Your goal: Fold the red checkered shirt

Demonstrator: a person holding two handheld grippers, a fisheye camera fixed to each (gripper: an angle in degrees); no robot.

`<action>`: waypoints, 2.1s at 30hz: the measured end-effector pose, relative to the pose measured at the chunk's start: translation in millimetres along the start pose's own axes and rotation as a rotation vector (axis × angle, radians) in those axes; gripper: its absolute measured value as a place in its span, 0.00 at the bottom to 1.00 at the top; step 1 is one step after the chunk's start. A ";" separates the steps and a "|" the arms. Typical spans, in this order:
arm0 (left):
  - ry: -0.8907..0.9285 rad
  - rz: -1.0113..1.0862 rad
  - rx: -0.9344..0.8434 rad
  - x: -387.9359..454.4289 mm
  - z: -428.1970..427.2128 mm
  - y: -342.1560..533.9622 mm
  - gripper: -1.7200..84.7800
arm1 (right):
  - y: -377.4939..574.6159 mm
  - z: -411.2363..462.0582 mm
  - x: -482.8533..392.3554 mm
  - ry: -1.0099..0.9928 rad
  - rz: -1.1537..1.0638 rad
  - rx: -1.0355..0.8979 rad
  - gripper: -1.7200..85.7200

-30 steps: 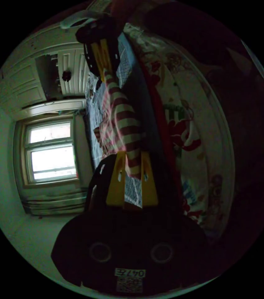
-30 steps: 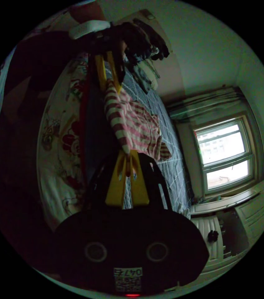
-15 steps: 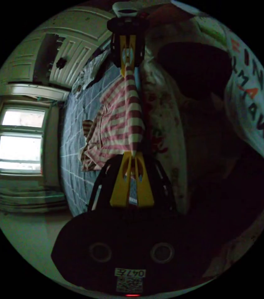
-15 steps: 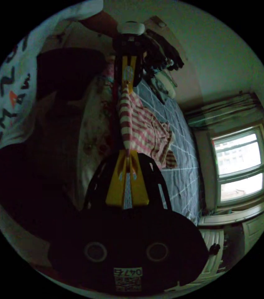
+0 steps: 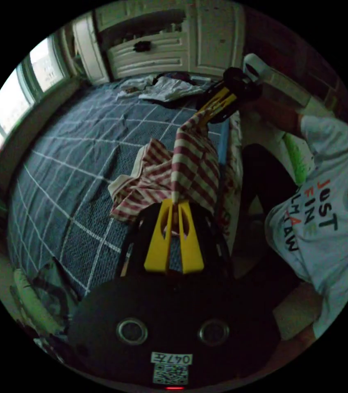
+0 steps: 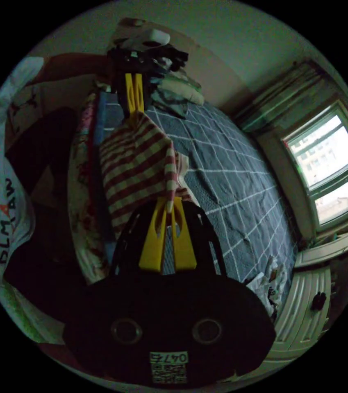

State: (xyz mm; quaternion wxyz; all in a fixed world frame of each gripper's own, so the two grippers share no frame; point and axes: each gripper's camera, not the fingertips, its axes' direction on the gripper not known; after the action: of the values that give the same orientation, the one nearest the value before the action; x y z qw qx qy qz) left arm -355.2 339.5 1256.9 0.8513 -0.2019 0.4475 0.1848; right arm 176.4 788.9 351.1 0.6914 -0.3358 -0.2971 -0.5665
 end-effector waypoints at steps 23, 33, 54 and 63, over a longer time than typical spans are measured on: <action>-0.355 -0.128 0.168 -48.5 -20.9 -34.2 0.03 | 62.2 32.7 121.7 -0.034 0.259 0.287 0.04; -0.707 -0.428 -0.251 -67.1 92.1 -32.0 0.01 | 67.8 114.9 125.7 -0.129 0.316 0.040 0.03; -0.628 -0.306 0.054 110.2 33.2 -5.2 0.01 | 87.6 0.8 57.3 -0.046 0.181 0.337 0.04; -0.433 -0.244 -0.045 72.3 104.4 -66.5 0.01 | 39.5 76.7 74.1 -0.235 0.078 0.211 0.07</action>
State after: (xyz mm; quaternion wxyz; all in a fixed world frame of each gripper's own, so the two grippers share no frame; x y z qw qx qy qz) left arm -212.0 345.8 1262.3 0.9387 -0.2290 0.2228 0.1296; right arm 226.4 812.3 450.6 0.7047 -0.3367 -0.4207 -0.4616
